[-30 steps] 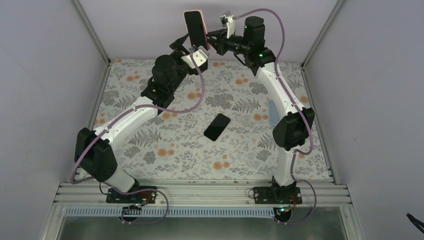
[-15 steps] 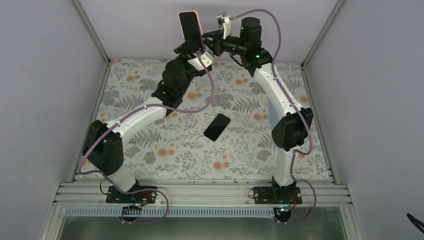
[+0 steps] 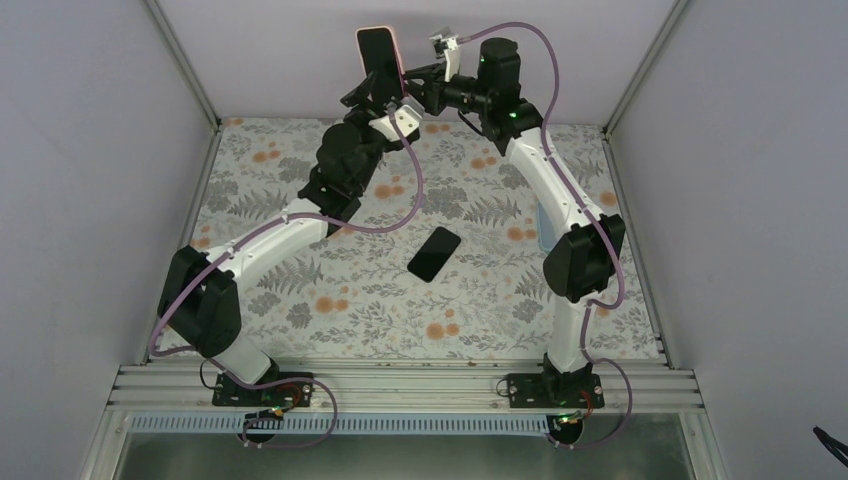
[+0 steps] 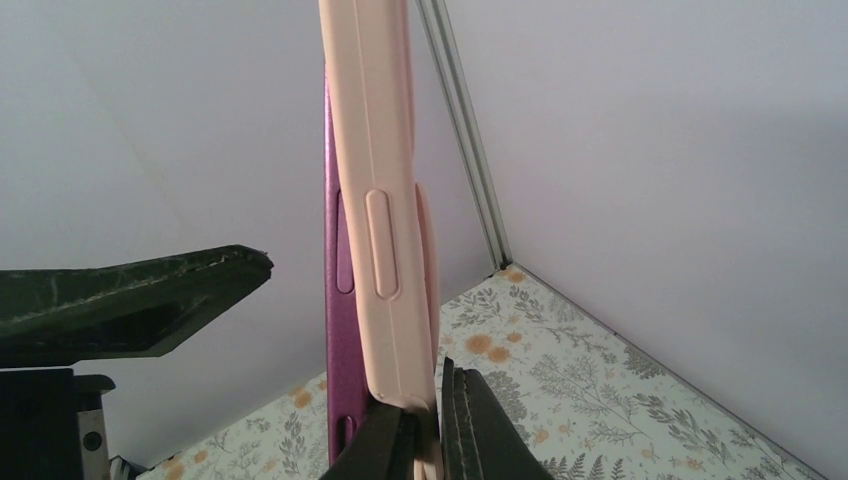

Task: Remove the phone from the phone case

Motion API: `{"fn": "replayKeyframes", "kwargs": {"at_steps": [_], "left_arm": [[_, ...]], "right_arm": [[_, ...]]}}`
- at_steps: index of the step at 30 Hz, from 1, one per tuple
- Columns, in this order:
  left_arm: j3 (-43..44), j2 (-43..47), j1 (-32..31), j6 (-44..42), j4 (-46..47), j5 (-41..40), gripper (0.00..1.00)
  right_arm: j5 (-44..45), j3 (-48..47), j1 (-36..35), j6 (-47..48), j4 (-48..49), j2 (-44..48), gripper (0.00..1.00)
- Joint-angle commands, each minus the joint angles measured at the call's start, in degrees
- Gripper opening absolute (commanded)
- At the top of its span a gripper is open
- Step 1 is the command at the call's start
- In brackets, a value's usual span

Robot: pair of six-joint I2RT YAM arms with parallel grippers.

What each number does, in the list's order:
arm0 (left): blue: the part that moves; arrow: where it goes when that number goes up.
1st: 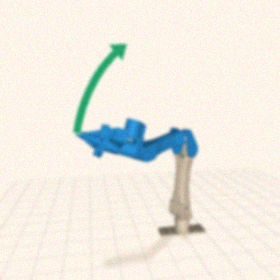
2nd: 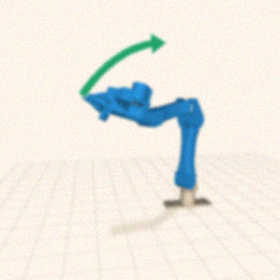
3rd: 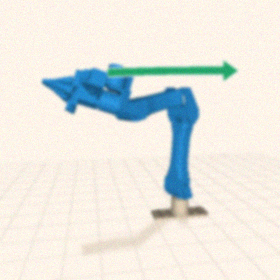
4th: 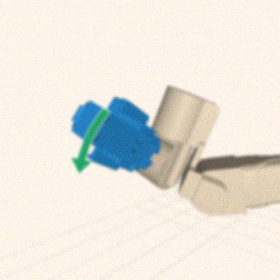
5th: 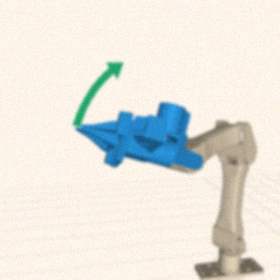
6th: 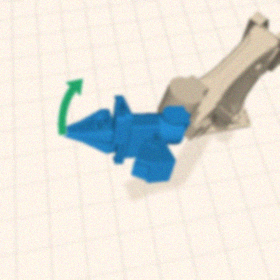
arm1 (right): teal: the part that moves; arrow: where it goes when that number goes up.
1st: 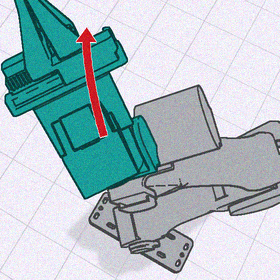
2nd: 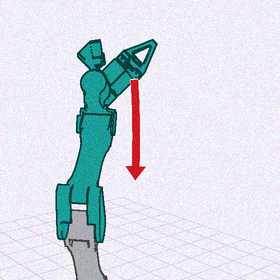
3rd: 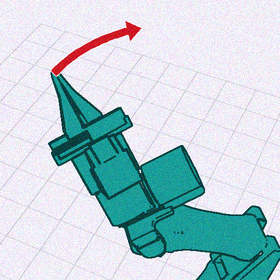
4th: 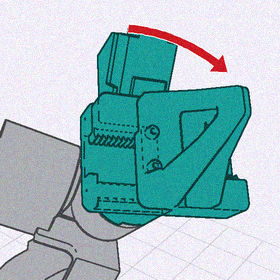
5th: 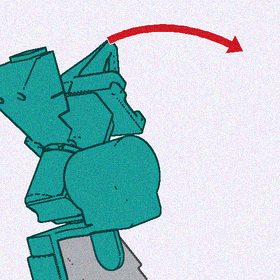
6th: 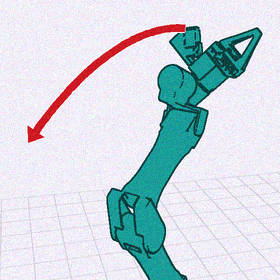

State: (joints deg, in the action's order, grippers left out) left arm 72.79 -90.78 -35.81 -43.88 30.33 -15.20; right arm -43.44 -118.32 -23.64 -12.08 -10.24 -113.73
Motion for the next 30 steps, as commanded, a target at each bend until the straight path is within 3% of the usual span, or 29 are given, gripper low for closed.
{"fn": "replayKeyframes", "kwargs": {"at_steps": [1, 14, 21, 24, 30], "left_arm": [[-0.5, 1.3, 0.3, 1.4, 0.4, 1.0, 1.00], [-1.8, 2.0, 1.8, 0.4, 3.2, -1.8, 1.00], [-2.4, 1.3, 2.7, -2.0, 9.2, -7.2, 1.00], [-2.4, 0.7, 2.6, -7.5, 16.6, -10.9, 0.98], [-3.6, -2.2, 2.6, -28.5, 47.9, -11.8, 0.97]], "right_arm": [[-1.4, -0.8, -0.6, -0.7, 4.5, 2.8, 0.03], [-1.5, 0.7, -0.6, -0.2, 4.4, 4.5, 0.03], [-2.2, 1.7, -0.7, -0.8, 5.2, 5.1, 0.03], [-2.6, 2.9, -0.7, -1.0, 5.5, 5.7, 0.03], [-6.0, 8.9, -0.9, -2.0, 7.5, 7.0, 0.03]]}}
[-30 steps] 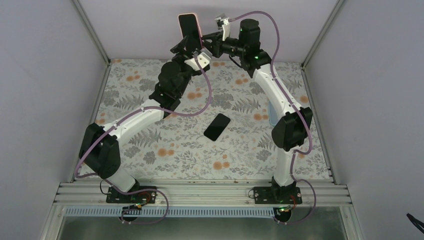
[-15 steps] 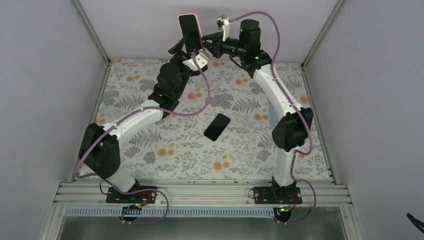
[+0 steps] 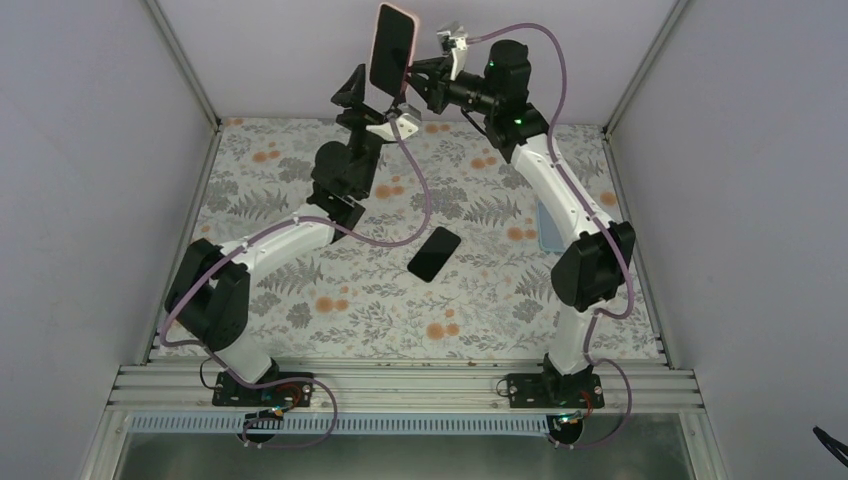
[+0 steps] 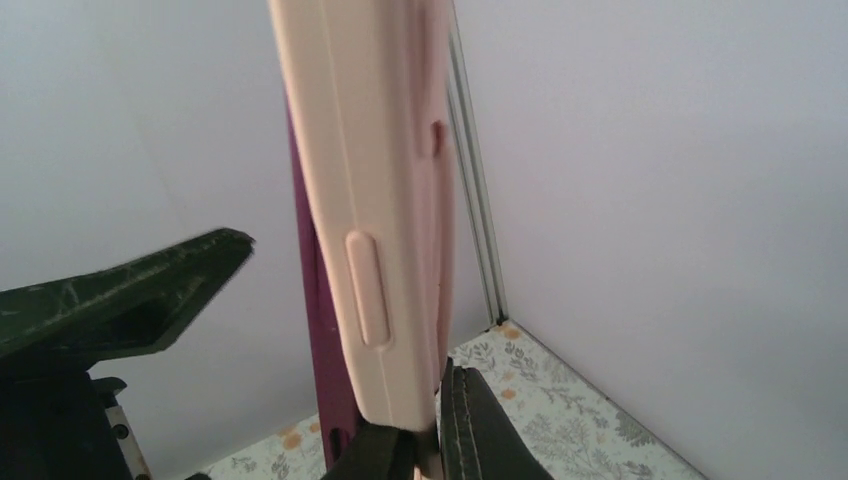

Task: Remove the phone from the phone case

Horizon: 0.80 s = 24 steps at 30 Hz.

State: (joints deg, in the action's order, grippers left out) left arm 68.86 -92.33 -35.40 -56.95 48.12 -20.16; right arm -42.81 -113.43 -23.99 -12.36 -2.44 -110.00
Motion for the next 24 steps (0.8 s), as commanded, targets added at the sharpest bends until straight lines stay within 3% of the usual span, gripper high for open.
{"fn": "replayKeyframes", "kwargs": {"at_steps": [1, 5, 8, 12, 19, 24], "left_arm": [[-0.2, -1.3, 2.2, -18.6, 34.8, -5.3, 0.97], [-2.1, -3.4, 1.9, -26.8, 46.3, 1.9, 0.88], [-1.5, -5.1, 1.6, -28.1, 49.7, 3.0, 0.85], [-1.7, -8.0, 1.4, -31.9, 55.7, 7.0, 0.80], [1.4, -11.5, 1.7, -35.6, 56.7, 9.0, 0.77], [4.6, -14.7, 2.9, -39.4, 56.7, 10.4, 0.72]], "right_arm": [[-8.2, 4.8, -0.5, -1.3, -0.3, 3.2, 0.03], [-12.9, 6.6, -0.6, 2.7, -4.4, 2.2, 0.03], [-18.1, 2.1, -0.3, 7.0, -13.1, -1.1, 0.03], [-26.2, 2.6, -0.2, 8.9, -15.4, -2.1, 0.03], [-41.5, -1.5, -0.2, 16.7, -27.3, -5.2, 0.03], [-50.5, 1.3, 0.1, 17.2, -28.6, -4.4, 0.03]]}}
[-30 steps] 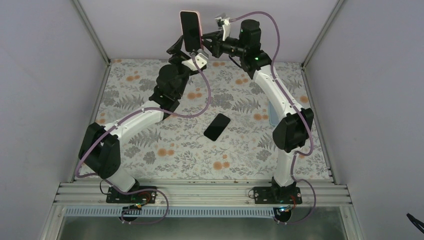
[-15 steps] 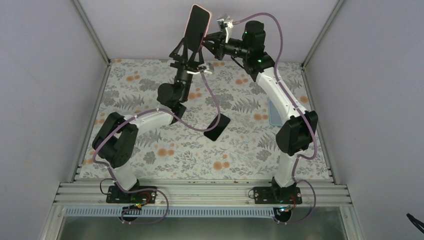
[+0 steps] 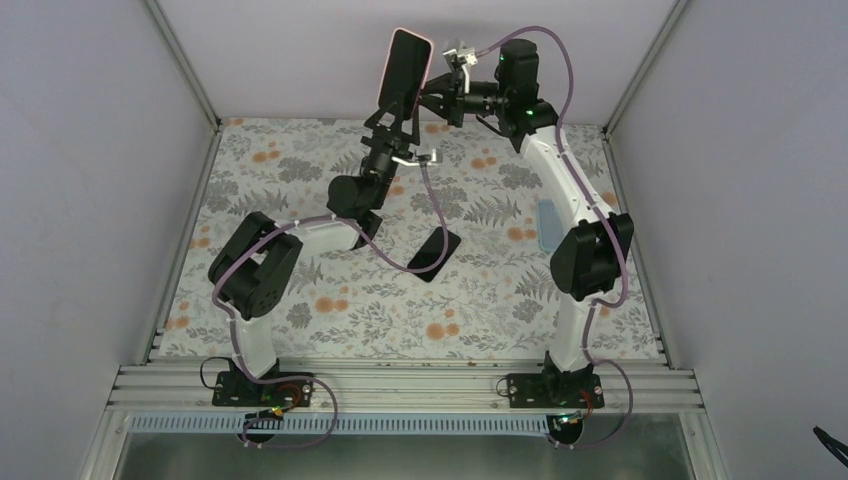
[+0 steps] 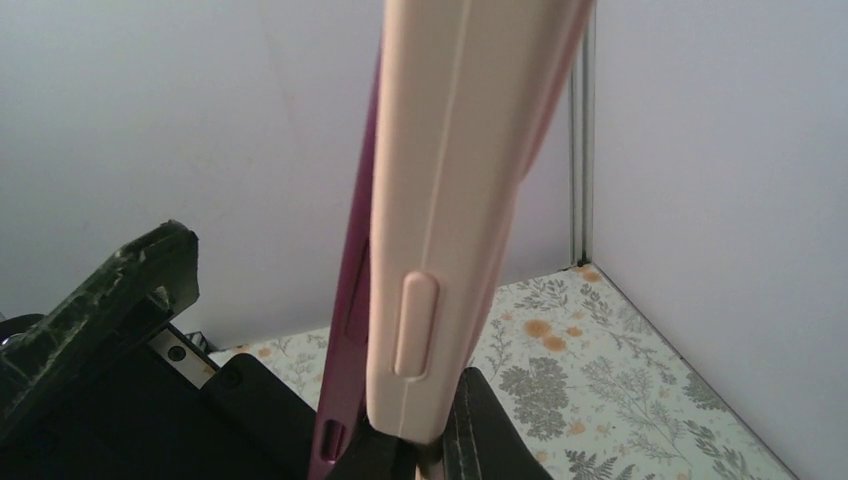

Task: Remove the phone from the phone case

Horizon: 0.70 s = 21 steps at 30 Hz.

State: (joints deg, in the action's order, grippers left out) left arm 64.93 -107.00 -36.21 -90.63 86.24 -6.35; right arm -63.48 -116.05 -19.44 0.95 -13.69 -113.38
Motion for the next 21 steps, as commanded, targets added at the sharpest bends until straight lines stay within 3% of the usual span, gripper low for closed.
{"fn": "replayKeyframes", "kwargs": {"at_steps": [1, 3, 5, 14, 18, 21], "left_arm": [[8.9, -0.3, 4.1, -6.3, 18.7, -3.1, 0.71], [9.0, -0.7, 4.8, -6.6, 18.6, -2.9, 0.62], [8.8, -0.7, 5.5, -7.0, 18.6, -2.3, 0.54], [6.5, 1.0, 5.8, -7.9, 18.5, -0.1, 0.24], [4.4, 2.3, 5.6, -8.0, 18.6, -0.3, 0.20], [2.8, 3.2, 5.7, -8.5, 18.6, -0.4, 0.20]], "right_arm": [[-31.7, 6.2, -4.3, 1.9, -14.6, 0.0, 0.03], [-33.3, 11.5, -3.8, -6.2, -3.8, 2.8, 0.03], [-32.5, 13.8, -3.1, -7.4, -1.7, 4.6, 0.03], [-28.8, 11.6, -0.3, -4.6, -6.5, 3.3, 0.03], [-21.8, 6.1, 0.4, 4.4, -16.6, 1.7, 0.03], [-19.0, 4.3, 1.3, 5.5, -18.5, 0.8, 0.03]]}}
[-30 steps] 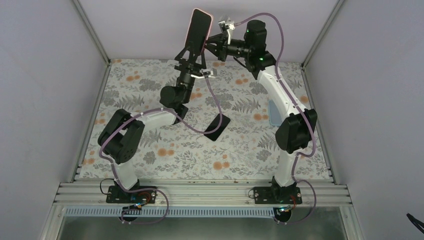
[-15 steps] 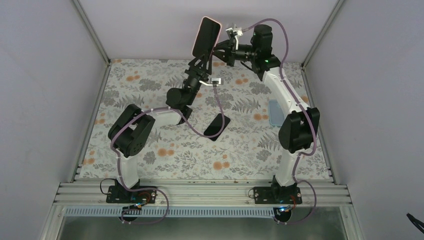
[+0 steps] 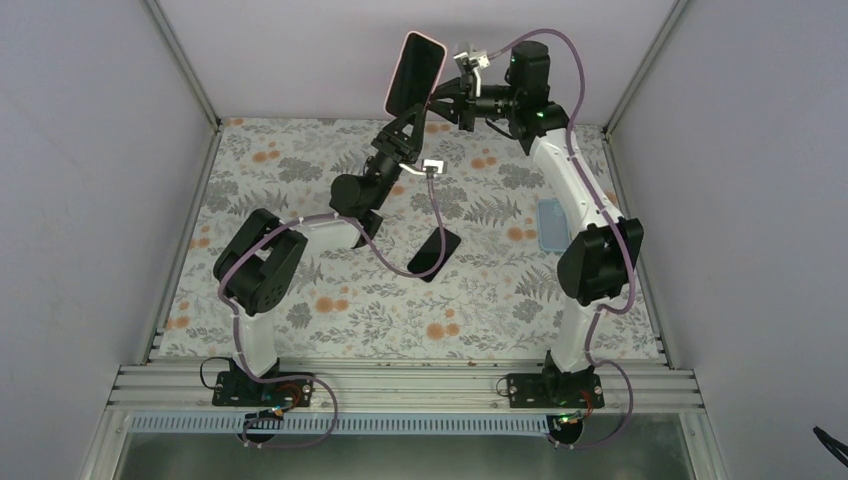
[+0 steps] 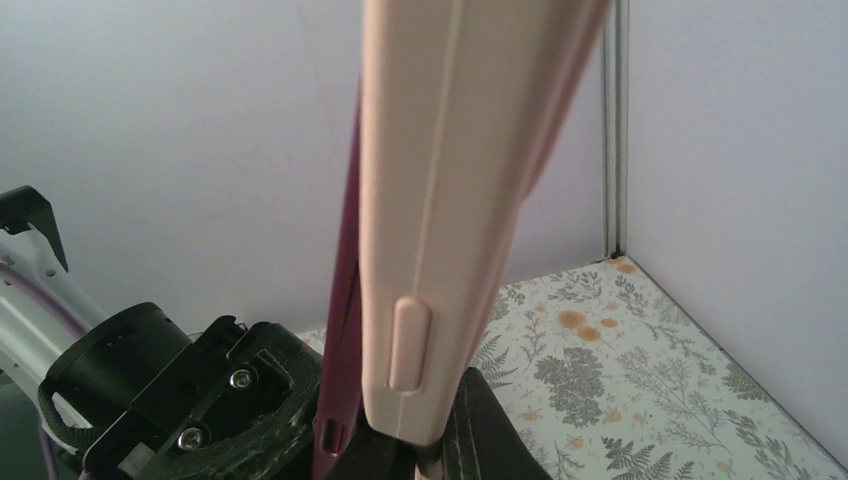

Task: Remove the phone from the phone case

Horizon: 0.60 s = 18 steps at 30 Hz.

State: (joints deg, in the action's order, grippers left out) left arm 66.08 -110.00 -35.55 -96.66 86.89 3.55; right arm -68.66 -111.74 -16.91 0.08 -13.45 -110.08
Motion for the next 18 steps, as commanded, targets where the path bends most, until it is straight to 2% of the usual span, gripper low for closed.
{"fn": "replayKeyframes", "kwargs": {"at_steps": [1, 3, 4, 12, 18], "left_arm": [[1.3, 6.4, 5.1, -2.9, 18.0, -10.5, 0.22], [0.2, 6.7, 5.3, -3.8, 17.9, -10.3, 0.41], [-0.3, 6.8, 5.5, -4.3, 17.9, -10.1, 0.45], [-1.2, 6.2, 6.8, -6.8, 17.9, -11.3, 0.47], [-0.9, 5.1, 7.6, -10.3, 17.9, -15.9, 0.42]], "right_arm": [[-13.6, -0.3, -0.9, 6.4, -18.9, -2.7, 0.03], [-12.8, -0.5, -0.2, 6.1, -18.8, -2.9, 0.03], [-13.0, -0.5, 0.1, 5.9, -18.7, -2.9, 0.03], [-16.9, 0.3, 0.6, 2.2, -15.7, -1.8, 0.03], [-14.5, -0.1, 1.0, 2.2, -14.4, 1.9, 0.03]]}}
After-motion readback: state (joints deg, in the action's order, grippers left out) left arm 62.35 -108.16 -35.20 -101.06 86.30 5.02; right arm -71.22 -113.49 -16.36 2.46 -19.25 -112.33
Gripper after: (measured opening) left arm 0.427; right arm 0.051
